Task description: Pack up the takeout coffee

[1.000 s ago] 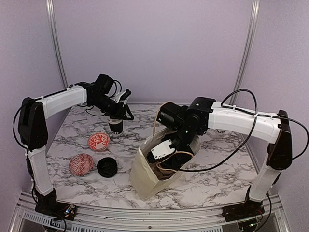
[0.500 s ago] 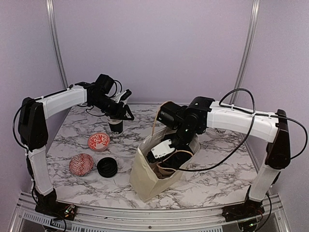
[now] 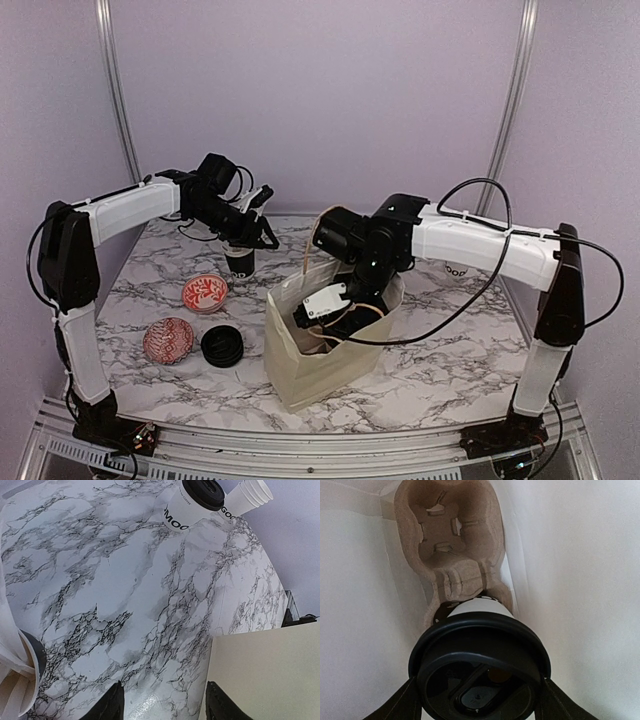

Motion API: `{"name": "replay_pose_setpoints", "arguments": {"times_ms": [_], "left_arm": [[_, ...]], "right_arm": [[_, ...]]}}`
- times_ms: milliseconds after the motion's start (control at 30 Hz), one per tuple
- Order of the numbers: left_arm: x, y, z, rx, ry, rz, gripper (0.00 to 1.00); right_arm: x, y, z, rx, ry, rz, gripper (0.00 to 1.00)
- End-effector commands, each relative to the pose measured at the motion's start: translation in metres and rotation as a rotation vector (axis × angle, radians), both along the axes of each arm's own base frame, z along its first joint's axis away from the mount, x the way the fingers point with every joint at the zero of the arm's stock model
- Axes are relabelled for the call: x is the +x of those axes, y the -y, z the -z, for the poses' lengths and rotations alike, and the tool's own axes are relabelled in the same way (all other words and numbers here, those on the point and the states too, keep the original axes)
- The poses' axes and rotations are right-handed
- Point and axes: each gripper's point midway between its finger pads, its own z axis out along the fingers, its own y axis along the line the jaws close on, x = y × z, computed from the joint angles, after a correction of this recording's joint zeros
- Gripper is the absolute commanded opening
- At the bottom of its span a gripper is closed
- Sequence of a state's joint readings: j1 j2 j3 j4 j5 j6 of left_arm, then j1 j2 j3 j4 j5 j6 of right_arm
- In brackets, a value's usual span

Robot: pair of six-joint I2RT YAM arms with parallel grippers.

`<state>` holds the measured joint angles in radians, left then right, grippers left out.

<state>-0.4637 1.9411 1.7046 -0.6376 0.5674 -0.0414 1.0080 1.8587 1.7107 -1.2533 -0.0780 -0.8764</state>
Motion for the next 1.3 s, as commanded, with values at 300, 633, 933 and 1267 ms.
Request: {"name": "replay_pose_setpoints", "arguments": {"times_ms": [300,633,933,1267], "left_arm": [[-0.002,0.002,-0.007,-0.026,-0.016,0.012,0.56],[-0.011,0.006,-0.037,-0.079,0.041,0.068,0.57],[-0.061,0.012,-0.137,-0.220,0.336,0.269,0.64],[-0.129,0.058,-0.178,-0.330,0.448,0.465,0.67]], "right_arm": [[0.005,0.027,0.052,-0.173,0.059,0.115,0.48],[-0.017,0.009,0.008,-0.060,-0.164,0.087,0.70],[-0.007,0.000,-0.021,0.019,-0.099,0.063,0.91],[-0.012,-0.001,-0.021,0.028,-0.129,0.088,0.90]]}}
